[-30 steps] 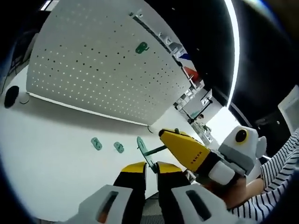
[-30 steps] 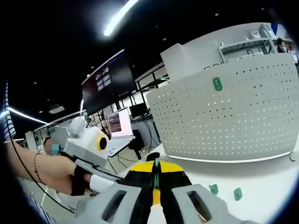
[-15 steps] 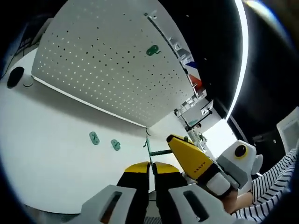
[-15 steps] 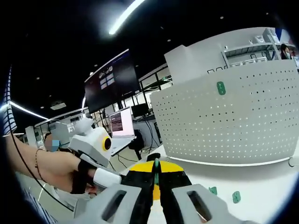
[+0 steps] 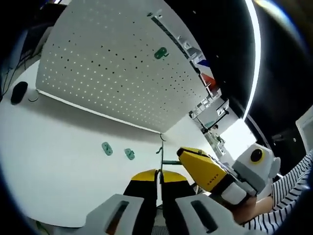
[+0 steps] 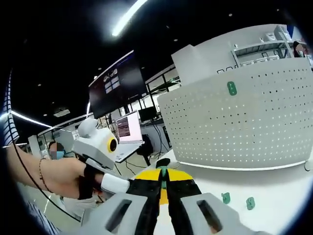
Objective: Insert the hook assembly into the mounting plate slot until the hook locks in place.
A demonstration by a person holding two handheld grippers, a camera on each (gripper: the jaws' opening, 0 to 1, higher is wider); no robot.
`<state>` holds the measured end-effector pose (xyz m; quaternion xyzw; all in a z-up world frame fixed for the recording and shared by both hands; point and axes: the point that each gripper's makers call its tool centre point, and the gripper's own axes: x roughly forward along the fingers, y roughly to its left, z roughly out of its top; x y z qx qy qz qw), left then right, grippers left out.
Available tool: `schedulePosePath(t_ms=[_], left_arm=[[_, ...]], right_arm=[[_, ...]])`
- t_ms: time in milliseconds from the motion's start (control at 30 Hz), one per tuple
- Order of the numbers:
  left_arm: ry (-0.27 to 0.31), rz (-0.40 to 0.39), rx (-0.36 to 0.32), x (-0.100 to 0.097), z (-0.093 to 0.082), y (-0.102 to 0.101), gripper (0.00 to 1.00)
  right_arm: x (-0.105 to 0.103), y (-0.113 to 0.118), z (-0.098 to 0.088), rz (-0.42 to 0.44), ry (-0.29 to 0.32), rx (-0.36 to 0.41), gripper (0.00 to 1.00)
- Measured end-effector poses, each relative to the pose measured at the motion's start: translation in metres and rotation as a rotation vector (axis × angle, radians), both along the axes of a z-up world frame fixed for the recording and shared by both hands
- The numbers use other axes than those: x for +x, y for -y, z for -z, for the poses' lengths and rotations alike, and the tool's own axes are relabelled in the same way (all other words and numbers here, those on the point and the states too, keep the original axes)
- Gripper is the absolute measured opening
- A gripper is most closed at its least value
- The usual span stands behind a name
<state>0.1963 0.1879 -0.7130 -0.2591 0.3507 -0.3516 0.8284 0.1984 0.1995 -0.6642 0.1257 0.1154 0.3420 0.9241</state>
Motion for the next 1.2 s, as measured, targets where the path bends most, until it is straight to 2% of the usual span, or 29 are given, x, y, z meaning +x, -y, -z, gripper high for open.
schedulePosePath(t_ms=[100,167,233,333,467,633,667,767,1000,1200], left_arm=[[0.063,-0.005,0.069,0.006,0.002,-0.008,0.01],[0.06,-0.01,0.065,0.006,0.001,-0.009,0.01],[0.078,-0.024,0.09,0.01,0.002,-0.014,0.01],[0.147,-0.022,0.176,0.014,0.001,-0.02,0.01],[0.225,0.019,0.235,0.014,-0.005,-0.017,0.01],[0.365,0.056,0.332,0.018,-0.017,-0.013,0.01],[0.37,0.058,0.333,0.018,-0.018,-0.013,0.01],[0.373,0.056,0.275,0.017,-0.024,-0.006,0.01],[0.438,0.081,0.307,0.014,-0.023,-0.001,0.01],[0.449,0.066,0.283,0.016,-0.028,0.0,0.01]], right_arm=[[0.0,0.001,0.001,-0.005,-0.027,0.019,0.12],[-0.001,0.005,0.001,0.006,-0.027,0.023,0.12],[-0.003,0.006,0.002,-0.007,-0.062,0.05,0.12],[-0.005,0.006,0.003,-0.014,-0.082,0.067,0.13],[-0.006,0.003,0.002,-0.027,-0.105,0.091,0.13],[-0.002,0.006,-0.005,-0.002,-0.091,0.111,0.12],[-0.001,0.006,-0.006,-0.003,-0.099,0.128,0.12],[0.0,0.006,-0.008,0.001,-0.107,0.144,0.09],[0.002,0.005,-0.01,-0.005,-0.11,0.157,0.06],[0.003,0.004,-0.011,-0.002,-0.097,0.142,0.03]])
